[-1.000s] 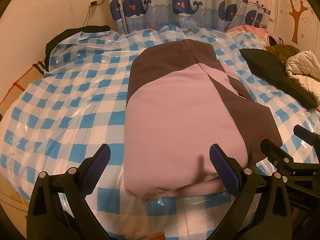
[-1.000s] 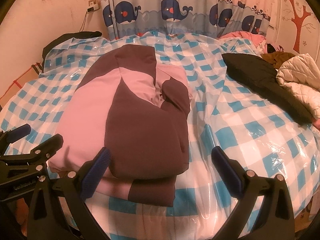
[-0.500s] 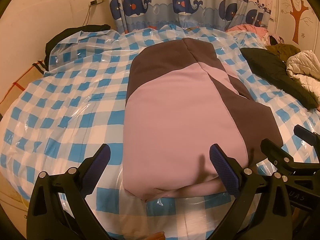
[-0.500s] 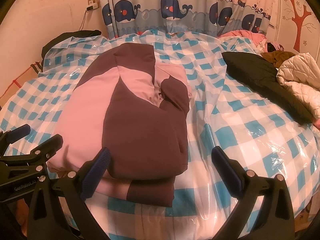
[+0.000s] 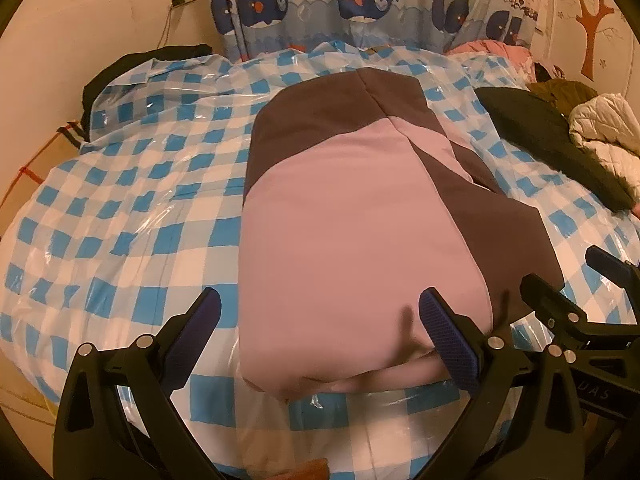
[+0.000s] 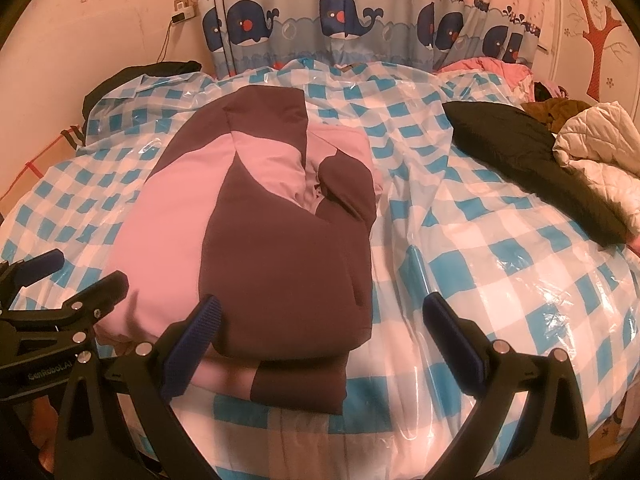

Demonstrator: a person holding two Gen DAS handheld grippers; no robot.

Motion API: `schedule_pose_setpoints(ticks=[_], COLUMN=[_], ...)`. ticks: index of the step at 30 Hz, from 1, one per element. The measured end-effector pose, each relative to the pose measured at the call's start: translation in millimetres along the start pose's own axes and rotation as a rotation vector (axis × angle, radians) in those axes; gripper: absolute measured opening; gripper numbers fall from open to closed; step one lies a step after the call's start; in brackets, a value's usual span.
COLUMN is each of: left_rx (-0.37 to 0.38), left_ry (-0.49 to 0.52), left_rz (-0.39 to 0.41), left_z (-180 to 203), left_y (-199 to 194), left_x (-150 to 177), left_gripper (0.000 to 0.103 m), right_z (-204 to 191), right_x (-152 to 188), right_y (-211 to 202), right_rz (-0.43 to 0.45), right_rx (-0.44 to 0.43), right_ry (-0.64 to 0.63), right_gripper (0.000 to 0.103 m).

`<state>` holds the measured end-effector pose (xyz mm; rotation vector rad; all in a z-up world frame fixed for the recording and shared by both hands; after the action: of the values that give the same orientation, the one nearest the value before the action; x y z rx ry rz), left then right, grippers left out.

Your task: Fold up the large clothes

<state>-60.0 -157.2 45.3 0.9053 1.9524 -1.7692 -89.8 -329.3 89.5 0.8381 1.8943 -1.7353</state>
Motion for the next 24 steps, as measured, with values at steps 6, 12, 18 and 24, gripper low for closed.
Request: schedule_pose_setpoints(ticks=[6, 12, 18, 24], left_rx=[-0.003, -0.009, -0.011, -0.043], left_ry=[0.005, 0.009, 0.004, 0.014], left_rz=[-0.008, -0.008, -0.010, -0.010], left_z=[4.3, 3.7, 5.9, 8.3], left_y=[-0.3, -0.5, -1.4, -2.2], left_x=[2.3, 2.3, 3.4, 4.8], left_gripper=[0.095, 0.095, 0.095, 0.095], right_z=[5.1, 8.2, 7.6, 8.1], right_x=[1.5, 1.9, 2.9, 3.7], right_y=[0.2, -1.2, -1.8, -1.7], right_rz=[0.003, 0.006, 0.003, -0.001], right_rx=[-0.004, -0.009, -0.010, -0.012], right_ry=[0.007, 0.011, 0.010, 0.010], right_gripper=[0.097, 0.097, 0.097, 0.097])
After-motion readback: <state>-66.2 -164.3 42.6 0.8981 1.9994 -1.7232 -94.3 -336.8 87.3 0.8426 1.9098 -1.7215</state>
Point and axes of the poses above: each gripper's, at about its wrist camera, not at the fingertips, and y roughly the way its jaws point, z to its right, x to its underside, the point moved 7 cm from there along y, roughly the way its jaws point, and after that the axes turned 7 degrees about -x, right-handed, at the moved point
